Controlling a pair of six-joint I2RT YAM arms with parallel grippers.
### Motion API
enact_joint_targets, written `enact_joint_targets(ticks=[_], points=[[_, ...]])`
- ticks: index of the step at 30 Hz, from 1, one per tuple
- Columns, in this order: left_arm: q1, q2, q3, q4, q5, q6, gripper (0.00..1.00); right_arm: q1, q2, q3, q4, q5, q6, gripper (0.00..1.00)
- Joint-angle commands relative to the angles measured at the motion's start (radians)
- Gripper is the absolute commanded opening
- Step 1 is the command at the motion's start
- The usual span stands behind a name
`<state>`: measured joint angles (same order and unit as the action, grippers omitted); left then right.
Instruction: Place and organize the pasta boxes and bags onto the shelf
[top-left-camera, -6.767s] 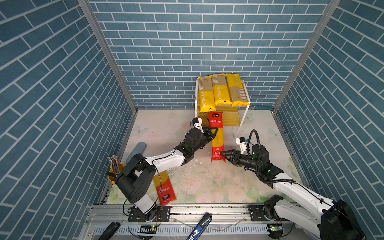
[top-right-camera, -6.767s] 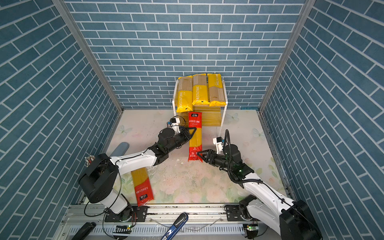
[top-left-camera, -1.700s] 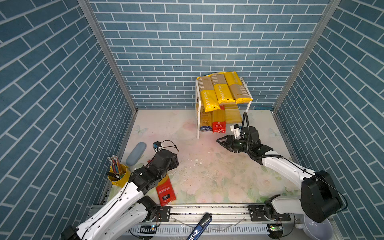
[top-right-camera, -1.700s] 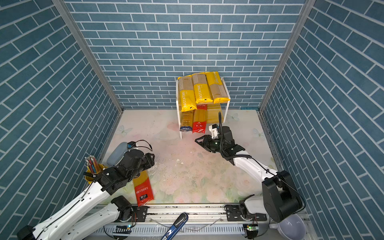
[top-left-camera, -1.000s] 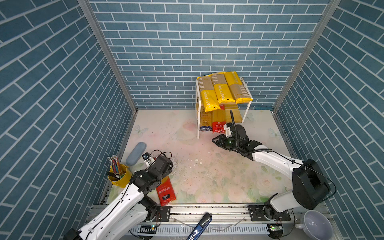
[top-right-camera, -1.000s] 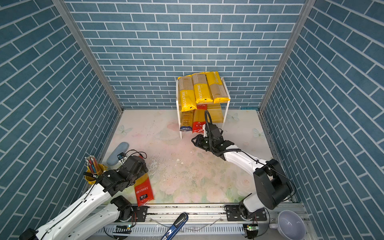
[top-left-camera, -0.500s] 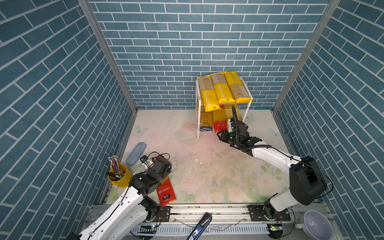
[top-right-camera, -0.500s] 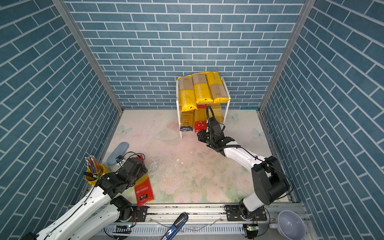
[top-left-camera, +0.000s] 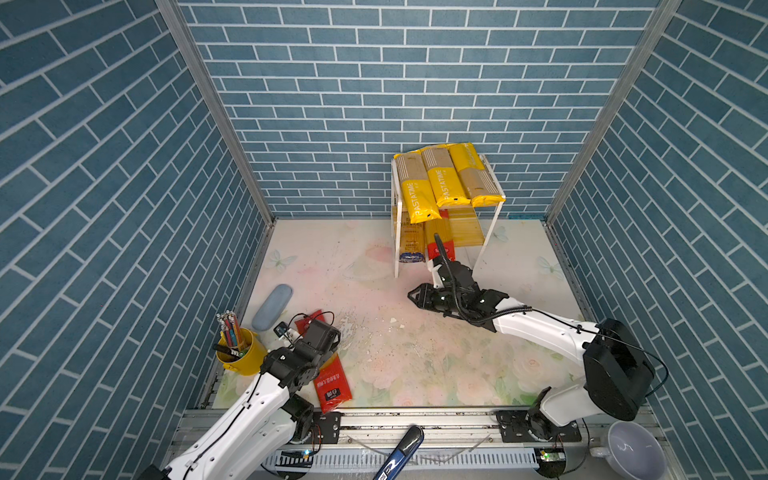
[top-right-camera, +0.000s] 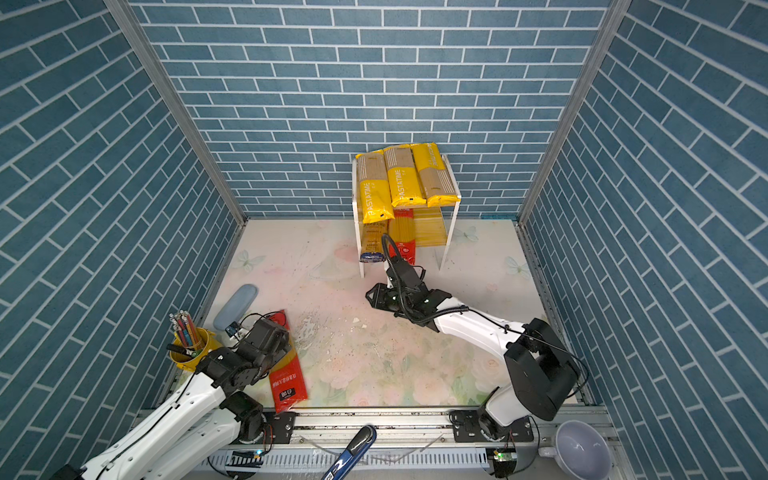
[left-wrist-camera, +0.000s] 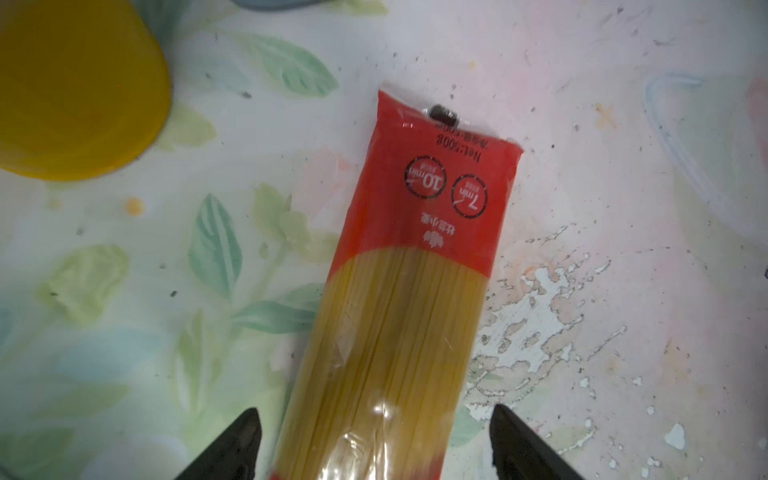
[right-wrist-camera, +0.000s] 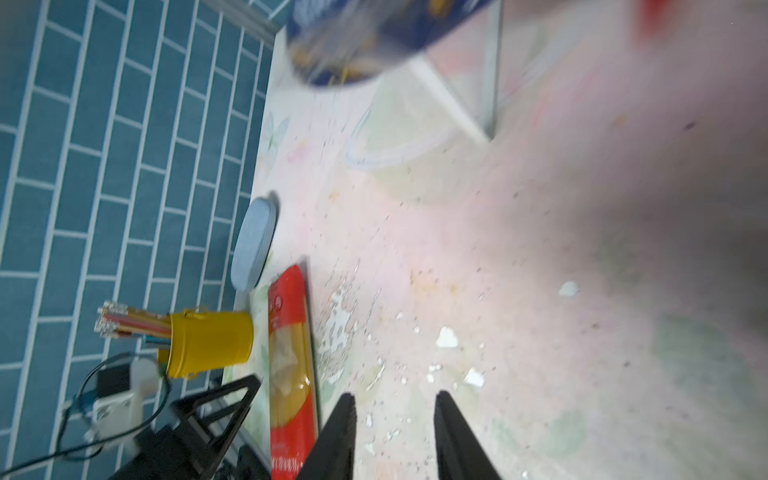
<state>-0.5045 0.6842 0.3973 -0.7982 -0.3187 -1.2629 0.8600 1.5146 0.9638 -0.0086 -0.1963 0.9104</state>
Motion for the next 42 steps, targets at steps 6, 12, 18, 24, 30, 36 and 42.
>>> enact_joint_targets(ticks=[6, 12, 18, 24, 30, 36, 42], points=[[0.007, -0.009, -0.139, 0.254, 0.115, -0.053, 0.82, 0.105, 0.204, 0.153, -0.005, -0.107, 0.053, 0.33], [-0.003, 0.167, -0.154, 0.525, 0.222, -0.023, 0.76, 0.104, 0.305, 0.183, 0.065, -0.205, 0.099, 0.33], [-0.084, 0.373, -0.040, 0.690, 0.245, 0.045, 0.73, 0.091, 0.356, 0.174, 0.051, -0.233, 0.093, 0.37], [-0.088, 0.366, -0.050, 0.688, 0.246, 0.057, 0.71, 0.079, 0.400, 0.177, 0.026, -0.243, 0.064, 0.39], [-0.088, 0.253, -0.115, 0.630, 0.211, 0.031, 0.66, 0.071, 0.444, 0.176, 0.007, -0.225, 0.042, 0.39], [-0.088, 0.246, -0.138, 0.643, 0.203, 0.020, 0.60, 0.070, 0.455, 0.146, 0.060, -0.315, 0.079, 0.36], [-0.088, 0.290, -0.131, 0.705, 0.239, 0.017, 0.51, 0.074, 0.394, 0.058, 0.294, -0.452, 0.214, 0.33]])
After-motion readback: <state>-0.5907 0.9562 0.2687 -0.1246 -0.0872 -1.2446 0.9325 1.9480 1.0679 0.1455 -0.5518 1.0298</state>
